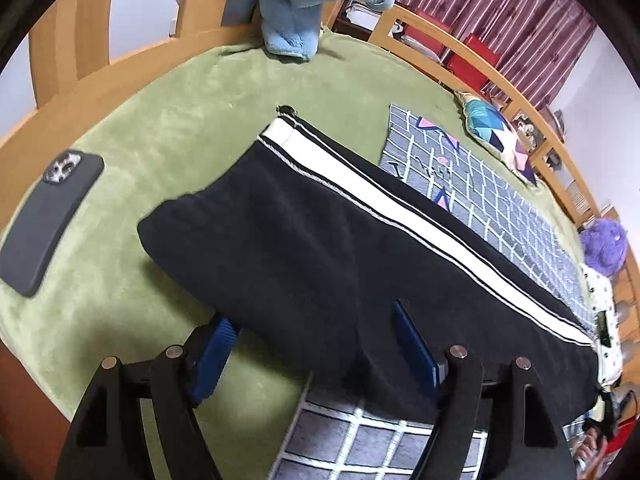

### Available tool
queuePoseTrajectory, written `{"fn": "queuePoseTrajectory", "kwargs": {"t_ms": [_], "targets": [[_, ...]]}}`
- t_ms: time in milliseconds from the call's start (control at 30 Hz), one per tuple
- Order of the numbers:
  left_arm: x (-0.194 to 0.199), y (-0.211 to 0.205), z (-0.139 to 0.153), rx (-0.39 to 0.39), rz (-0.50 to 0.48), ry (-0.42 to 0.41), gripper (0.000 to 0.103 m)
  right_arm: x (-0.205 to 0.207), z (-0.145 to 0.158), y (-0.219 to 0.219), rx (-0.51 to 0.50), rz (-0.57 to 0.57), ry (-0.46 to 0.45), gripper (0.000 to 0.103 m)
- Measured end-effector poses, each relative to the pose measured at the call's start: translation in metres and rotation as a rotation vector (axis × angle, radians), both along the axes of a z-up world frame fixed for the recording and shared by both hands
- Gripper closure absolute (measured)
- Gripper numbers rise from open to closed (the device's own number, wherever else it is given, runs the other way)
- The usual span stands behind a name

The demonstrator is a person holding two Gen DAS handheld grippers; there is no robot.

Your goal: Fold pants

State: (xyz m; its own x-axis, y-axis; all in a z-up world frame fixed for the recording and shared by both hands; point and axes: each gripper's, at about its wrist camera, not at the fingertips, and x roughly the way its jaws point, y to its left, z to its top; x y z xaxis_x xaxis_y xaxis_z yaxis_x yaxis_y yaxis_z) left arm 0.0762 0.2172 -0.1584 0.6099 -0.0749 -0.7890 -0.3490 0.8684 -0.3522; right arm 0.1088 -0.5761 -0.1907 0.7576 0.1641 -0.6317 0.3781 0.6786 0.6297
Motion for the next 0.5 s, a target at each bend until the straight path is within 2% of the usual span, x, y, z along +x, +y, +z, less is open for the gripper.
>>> {"fn": "queuePoseTrajectory", "kwargs": {"t_ms": [133,167,200,233,267,300,333,400,433,500], "targets": [[-0.004,-0.007,-0.002,-0.009,-0.005,-0.006,0.028,0.032,-0.025,-0.011,0.107,-0.045,-0.013,0.025],[-0.006,-0.010,-0.002,-0.004,-0.004,-0.009,0.028,0.042,-0.027,-0.013,0.126,-0.061,-0.016,0.028],[-0.007,-0.010,-0.001,0.004,-0.003,-0.017,0.028,0.051,-0.028,-0.015,0.134,-0.077,-0.011,0.036],[-0.006,-0.013,-0.002,0.010,-0.002,-0.025,0.028,0.060,-0.025,-0.015,0.121,-0.086,-0.004,0.060],[-0.007,-0.014,-0.002,0.015,0.000,-0.033,0.028,0.069,-0.015,-0.013,0.057,-0.080,0.002,0.087],[-0.006,-0.014,-0.002,0.018,0.004,-0.035,0.028,0.076,0.001,-0.014,-0.028,-0.046,-0.004,0.088],[-0.006,-0.014,0.000,0.017,0.005,-0.036,0.028,0.076,0.014,-0.017,-0.054,-0.022,-0.036,0.090],[-0.005,-0.012,0.003,0.009,0.000,-0.050,0.028,0.067,0.040,-0.033,0.000,0.000,-0.155,0.090],[-0.004,-0.012,0.003,0.008,0.001,-0.052,0.028,0.066,0.045,-0.035,-0.025,0.006,-0.163,0.089],[-0.001,-0.012,0.001,0.010,0.000,-0.053,0.028,0.068,0.044,-0.034,-0.145,0.022,-0.093,0.083]]}}
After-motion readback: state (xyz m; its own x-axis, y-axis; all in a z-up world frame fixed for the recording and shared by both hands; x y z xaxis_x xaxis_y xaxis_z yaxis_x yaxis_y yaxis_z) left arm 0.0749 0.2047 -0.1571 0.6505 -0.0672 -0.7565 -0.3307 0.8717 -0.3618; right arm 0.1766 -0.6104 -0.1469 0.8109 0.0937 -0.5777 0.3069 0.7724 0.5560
